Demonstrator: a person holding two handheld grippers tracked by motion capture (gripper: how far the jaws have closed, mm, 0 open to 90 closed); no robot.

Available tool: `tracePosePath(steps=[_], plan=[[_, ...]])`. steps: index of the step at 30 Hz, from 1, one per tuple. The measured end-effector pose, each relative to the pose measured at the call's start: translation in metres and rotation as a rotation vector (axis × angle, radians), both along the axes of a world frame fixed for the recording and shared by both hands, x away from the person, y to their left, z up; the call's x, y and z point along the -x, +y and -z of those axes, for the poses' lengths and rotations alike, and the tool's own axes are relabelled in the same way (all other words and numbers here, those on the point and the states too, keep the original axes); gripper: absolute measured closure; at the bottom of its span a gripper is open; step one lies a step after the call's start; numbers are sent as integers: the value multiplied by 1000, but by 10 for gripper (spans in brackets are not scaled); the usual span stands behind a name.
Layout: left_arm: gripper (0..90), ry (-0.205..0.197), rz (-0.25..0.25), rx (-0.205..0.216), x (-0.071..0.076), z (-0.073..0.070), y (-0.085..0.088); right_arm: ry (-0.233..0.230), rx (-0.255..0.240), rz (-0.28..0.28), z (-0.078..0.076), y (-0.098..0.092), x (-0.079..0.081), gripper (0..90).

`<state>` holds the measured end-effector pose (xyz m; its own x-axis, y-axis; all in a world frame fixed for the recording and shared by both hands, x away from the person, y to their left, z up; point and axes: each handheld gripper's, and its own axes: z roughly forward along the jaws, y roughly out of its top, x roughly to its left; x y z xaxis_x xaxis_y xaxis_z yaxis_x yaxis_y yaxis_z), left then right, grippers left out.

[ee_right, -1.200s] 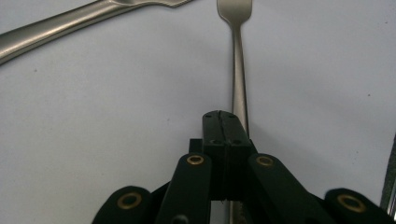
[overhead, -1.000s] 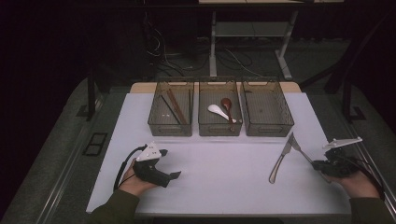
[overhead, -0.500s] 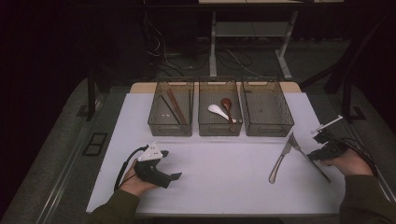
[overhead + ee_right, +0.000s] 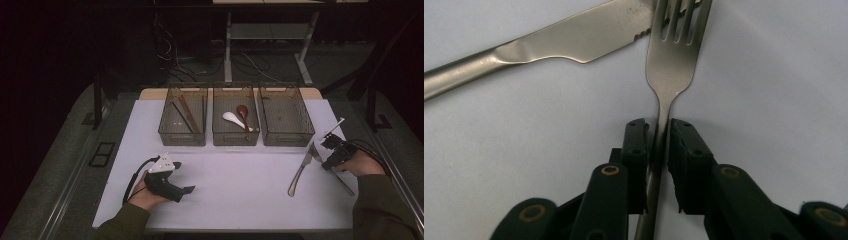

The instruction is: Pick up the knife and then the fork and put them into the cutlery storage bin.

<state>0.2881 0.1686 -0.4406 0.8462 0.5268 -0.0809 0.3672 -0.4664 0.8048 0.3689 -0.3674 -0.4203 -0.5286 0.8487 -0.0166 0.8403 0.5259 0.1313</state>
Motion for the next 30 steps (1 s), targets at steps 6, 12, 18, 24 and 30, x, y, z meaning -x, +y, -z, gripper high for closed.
tracePosePath(steps=[6, 12, 18, 24, 30], plan=[[34, -2, 9, -4, 1, 0, -1, -7, 6, -5, 0, 0, 1, 846], [34, -1, 12, -2, 1, 0, -1, -21, -2, -11, -1, -2, 3, 849], [34, -1, 14, 2, 1, 0, -1, -69, -54, 1, -7, -11, 11, 849], [34, -6, 9, 14, 1, -1, -1, -154, -152, 19, -21, -20, 18, 850], [34, -8, 14, 16, 2, -1, -1, -256, -256, 38, -33, -29, 24, 851]])
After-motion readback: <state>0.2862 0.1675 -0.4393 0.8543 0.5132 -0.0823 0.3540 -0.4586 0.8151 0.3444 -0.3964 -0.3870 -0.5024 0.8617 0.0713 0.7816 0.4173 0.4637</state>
